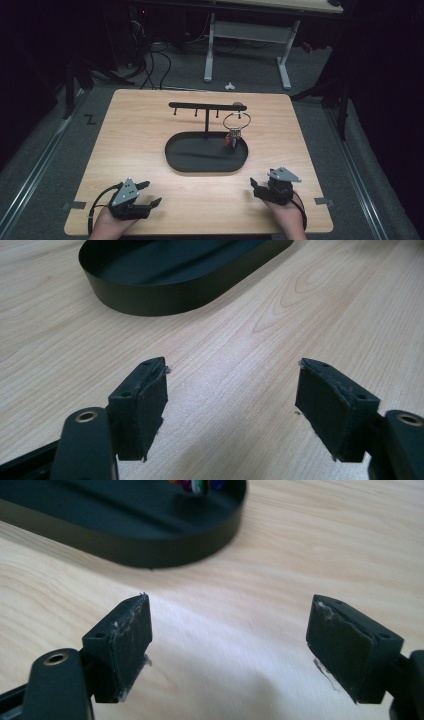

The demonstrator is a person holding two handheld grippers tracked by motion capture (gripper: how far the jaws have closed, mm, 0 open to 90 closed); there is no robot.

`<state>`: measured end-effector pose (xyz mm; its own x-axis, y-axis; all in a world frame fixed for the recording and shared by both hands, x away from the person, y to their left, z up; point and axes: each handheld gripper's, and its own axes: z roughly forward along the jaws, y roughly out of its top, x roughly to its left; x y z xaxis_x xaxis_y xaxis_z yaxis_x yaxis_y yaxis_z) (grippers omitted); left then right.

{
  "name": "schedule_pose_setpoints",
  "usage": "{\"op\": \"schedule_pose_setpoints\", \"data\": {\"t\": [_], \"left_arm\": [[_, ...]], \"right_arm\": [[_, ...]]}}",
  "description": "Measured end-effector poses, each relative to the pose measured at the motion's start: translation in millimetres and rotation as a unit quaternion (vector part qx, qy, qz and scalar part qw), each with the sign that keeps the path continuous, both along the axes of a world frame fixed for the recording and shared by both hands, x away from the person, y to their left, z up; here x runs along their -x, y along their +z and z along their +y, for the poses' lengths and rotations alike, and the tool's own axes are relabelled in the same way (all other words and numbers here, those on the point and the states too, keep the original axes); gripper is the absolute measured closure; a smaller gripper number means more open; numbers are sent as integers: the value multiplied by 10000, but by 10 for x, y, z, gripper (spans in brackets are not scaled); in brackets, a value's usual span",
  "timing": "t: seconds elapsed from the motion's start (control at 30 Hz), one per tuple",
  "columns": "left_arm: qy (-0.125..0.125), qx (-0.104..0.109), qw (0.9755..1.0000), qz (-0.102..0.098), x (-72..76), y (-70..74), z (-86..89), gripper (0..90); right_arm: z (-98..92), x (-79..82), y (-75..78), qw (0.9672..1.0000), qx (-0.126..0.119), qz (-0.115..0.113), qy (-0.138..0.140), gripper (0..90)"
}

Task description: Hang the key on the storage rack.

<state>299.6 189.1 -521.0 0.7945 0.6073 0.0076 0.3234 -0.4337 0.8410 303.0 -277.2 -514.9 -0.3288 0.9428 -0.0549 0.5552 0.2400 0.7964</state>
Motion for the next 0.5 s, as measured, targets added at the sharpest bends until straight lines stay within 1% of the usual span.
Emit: {"op": "schedule_pose_setpoints", "data": {"t": [0.03, 0.07, 0.1, 0.13, 0.17, 0.23, 0.3, 0.43, 0.5], "left_arm": [[70, 5, 10000, -25, -1, 2, 2, 290], [70, 5, 10000, -25, -1, 2, 2, 290], [135, 40, 9999, -26, -2, 8, 12, 289], [165, 19, 9999, -43, -4, 9, 19, 288], [192, 8, 9998, -49, -6, 9, 23, 287], [257, 42, 9997, -25, -22, 11, 35, 286], [282, 66, 9996, -23, -32, 9, 45, 286], [280, 62, 9996, -13, -38, 9, 56, 285], [280, 96, 9996, -29, -35, 18, 61, 285]], "right_arm": [[-37, 41, -18, 9999, -90, 92, -54, 193], [-61, 66, -19, 9998, -101, 147, -18, 188], [-81, 92, -17, 10000, 5, 95, 21, 184], [-95, 108, -19, 10000, 63, 66, -13, 184], [-121, 112, -26, 9999, 62, 84, -54, 184], [-132, 110, -27, 9998, -50, 124, -121, 184], [-130, 106, -17, 9999, -26, 80, -68, 183], [-129, 116, -16, 10000, -57, 62, -34, 182], [-135, 113, -23, 9999, -102, 107, -87, 182]]}}
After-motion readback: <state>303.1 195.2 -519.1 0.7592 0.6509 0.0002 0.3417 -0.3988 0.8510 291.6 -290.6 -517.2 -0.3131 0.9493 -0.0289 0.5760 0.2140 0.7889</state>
